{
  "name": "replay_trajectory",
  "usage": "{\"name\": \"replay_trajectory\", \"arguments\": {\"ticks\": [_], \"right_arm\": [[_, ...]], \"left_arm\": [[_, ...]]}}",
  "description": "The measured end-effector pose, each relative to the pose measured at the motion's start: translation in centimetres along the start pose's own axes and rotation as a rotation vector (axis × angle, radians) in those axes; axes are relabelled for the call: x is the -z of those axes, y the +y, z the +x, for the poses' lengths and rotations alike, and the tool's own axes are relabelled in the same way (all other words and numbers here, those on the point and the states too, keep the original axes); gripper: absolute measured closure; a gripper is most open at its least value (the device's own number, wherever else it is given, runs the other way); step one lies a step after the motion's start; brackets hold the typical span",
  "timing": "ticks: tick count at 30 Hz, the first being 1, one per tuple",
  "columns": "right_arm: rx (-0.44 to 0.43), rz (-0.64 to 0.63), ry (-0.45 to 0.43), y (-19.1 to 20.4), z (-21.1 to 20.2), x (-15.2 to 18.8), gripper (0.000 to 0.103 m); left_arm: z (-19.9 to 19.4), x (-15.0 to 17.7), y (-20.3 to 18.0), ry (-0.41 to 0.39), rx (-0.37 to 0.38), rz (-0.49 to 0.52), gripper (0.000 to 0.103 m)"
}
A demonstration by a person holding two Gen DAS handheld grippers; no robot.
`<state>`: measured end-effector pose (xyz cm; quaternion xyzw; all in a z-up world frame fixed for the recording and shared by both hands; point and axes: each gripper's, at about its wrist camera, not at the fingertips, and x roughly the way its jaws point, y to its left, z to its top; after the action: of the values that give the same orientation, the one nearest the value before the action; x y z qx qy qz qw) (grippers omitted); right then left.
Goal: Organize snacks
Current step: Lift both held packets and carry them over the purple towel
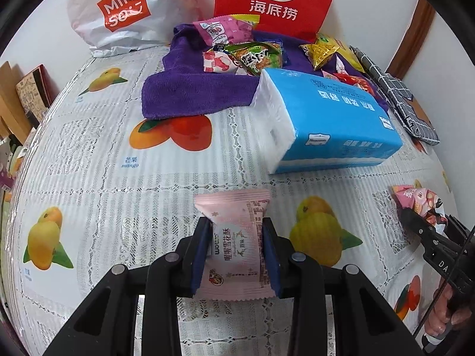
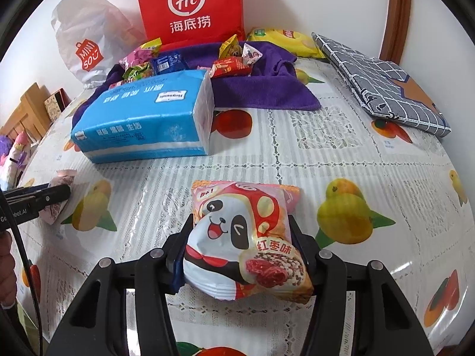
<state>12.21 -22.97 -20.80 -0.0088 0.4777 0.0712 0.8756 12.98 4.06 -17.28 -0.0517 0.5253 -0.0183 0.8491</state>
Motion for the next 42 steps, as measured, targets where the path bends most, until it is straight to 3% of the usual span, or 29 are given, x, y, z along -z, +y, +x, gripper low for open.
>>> {"name": "replay_trajectory", "arguments": {"ticks": [25, 42], "right_arm": [[0.034, 0.019, -0.125, -0.7, -3.8, -3.8, 0.048], [0.034, 0.029, -0.148, -1.2, -5.2, -3.9, 0.048]], "left_arm": [[-3.5, -2.5, 0.3, -0.074, 0.034, -0.023, 0.070], [-4.8, -3.4, -0.7, -0.089, 0.057, -0.014, 0.070]]}}
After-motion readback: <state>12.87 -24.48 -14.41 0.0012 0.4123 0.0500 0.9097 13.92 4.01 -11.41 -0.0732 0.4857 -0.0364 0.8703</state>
